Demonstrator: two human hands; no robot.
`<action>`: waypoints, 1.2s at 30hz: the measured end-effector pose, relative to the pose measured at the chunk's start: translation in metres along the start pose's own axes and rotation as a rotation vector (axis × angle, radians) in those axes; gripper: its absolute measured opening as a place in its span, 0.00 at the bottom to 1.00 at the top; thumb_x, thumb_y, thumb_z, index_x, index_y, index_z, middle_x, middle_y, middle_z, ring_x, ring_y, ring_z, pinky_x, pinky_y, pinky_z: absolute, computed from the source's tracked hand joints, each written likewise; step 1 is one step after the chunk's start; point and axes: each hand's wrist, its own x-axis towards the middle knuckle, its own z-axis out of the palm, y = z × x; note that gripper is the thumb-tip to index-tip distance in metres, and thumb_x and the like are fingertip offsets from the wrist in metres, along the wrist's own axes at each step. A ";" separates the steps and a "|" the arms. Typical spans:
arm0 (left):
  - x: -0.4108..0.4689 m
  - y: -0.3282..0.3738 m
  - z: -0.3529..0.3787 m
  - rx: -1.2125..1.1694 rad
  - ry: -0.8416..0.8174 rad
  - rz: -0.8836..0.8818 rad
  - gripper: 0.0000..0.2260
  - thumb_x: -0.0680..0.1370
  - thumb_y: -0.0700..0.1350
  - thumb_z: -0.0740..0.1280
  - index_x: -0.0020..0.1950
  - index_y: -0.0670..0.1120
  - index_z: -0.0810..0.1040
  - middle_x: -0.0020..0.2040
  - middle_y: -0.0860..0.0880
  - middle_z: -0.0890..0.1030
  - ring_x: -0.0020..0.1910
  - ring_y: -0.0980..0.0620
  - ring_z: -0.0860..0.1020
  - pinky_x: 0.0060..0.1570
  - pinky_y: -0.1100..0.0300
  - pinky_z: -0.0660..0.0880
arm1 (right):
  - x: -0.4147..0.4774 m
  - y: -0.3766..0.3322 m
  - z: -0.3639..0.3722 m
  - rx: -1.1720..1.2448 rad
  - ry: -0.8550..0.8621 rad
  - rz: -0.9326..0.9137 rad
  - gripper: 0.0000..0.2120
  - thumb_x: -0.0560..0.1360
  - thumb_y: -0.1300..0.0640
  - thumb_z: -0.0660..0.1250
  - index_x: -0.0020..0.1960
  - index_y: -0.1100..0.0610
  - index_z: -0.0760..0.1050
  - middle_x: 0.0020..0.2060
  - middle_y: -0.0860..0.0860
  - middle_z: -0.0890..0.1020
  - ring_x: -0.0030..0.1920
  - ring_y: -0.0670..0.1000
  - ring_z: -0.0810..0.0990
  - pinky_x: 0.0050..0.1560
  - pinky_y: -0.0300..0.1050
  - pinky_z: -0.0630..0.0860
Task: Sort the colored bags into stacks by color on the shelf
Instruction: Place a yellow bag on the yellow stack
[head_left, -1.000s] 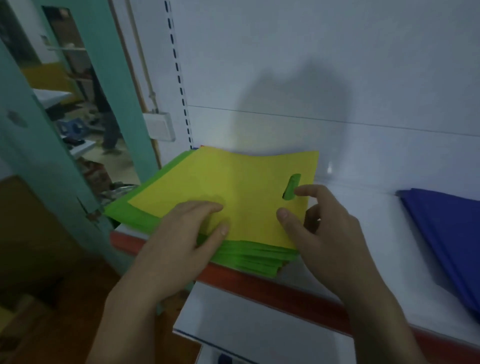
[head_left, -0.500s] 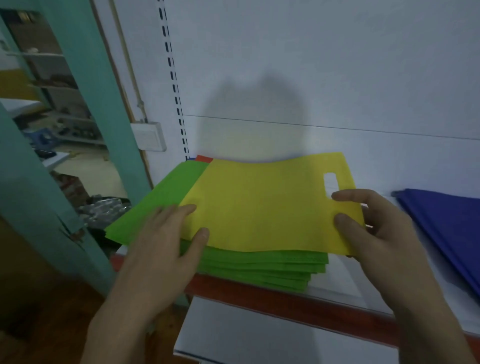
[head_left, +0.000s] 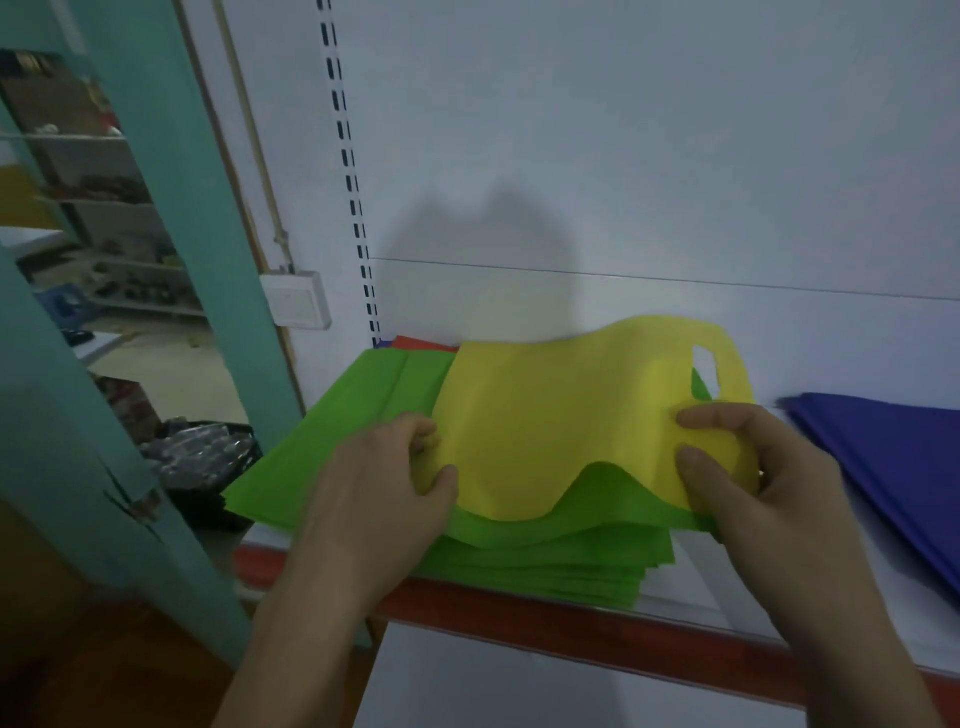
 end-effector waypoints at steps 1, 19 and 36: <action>0.002 -0.003 0.000 0.116 -0.026 -0.033 0.25 0.75 0.60 0.68 0.70 0.53 0.73 0.70 0.51 0.74 0.67 0.51 0.72 0.65 0.50 0.71 | -0.001 0.000 -0.001 -0.025 0.009 0.004 0.12 0.74 0.60 0.71 0.52 0.45 0.81 0.44 0.38 0.81 0.40 0.55 0.81 0.41 0.61 0.81; -0.005 0.006 -0.015 -0.180 0.219 -0.016 0.21 0.78 0.41 0.69 0.70 0.53 0.74 0.66 0.57 0.73 0.47 0.57 0.78 0.55 0.52 0.73 | -0.013 0.002 -0.003 -0.014 0.087 -0.072 0.19 0.73 0.68 0.70 0.52 0.43 0.82 0.44 0.37 0.83 0.36 0.51 0.77 0.32 0.38 0.72; -0.072 0.201 0.084 -0.618 0.341 0.375 0.11 0.79 0.43 0.64 0.55 0.59 0.78 0.45 0.59 0.79 0.37 0.56 0.75 0.32 0.64 0.70 | -0.080 0.046 -0.230 -0.095 0.469 -0.083 0.14 0.75 0.64 0.72 0.53 0.45 0.80 0.47 0.37 0.82 0.41 0.41 0.79 0.35 0.30 0.71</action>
